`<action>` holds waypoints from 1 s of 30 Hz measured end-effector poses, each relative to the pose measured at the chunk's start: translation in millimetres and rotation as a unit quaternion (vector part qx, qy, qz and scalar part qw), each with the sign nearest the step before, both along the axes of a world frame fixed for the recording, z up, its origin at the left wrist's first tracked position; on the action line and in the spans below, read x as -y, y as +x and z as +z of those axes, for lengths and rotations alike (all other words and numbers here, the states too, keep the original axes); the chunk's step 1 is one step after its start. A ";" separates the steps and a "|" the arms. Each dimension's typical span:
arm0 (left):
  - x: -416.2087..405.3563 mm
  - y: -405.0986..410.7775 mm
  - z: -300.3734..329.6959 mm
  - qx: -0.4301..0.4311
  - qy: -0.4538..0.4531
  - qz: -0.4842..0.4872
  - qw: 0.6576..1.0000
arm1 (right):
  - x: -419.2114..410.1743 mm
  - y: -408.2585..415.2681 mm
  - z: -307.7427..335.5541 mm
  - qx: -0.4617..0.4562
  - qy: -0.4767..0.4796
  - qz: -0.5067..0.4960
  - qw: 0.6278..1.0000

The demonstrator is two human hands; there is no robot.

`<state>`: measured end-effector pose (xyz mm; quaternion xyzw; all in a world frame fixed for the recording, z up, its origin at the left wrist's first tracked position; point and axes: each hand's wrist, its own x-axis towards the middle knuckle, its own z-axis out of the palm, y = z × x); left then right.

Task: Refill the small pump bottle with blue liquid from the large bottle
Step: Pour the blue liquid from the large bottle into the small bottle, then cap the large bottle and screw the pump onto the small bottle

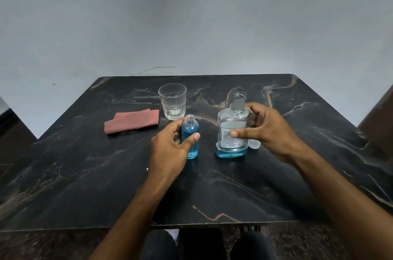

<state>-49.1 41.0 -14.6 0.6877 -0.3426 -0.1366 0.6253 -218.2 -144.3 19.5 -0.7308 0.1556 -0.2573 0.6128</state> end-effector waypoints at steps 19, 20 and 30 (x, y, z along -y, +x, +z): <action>-5.6 -1.7 -1.4 -0.010 0.010 0.008 1.000 | 13.3 -14.3 10.8 -0.154 -0.158 -0.050 0.974; -6.3 -2.4 -0.5 -0.006 0.009 0.006 1.000 | 13.4 -13.0 10.8 -0.169 -0.212 -0.090 0.958; -15.3 -34.5 31.9 0.395 -0.113 0.078 0.908 | 16.9 -15.0 8.7 -0.350 -0.406 -0.059 0.842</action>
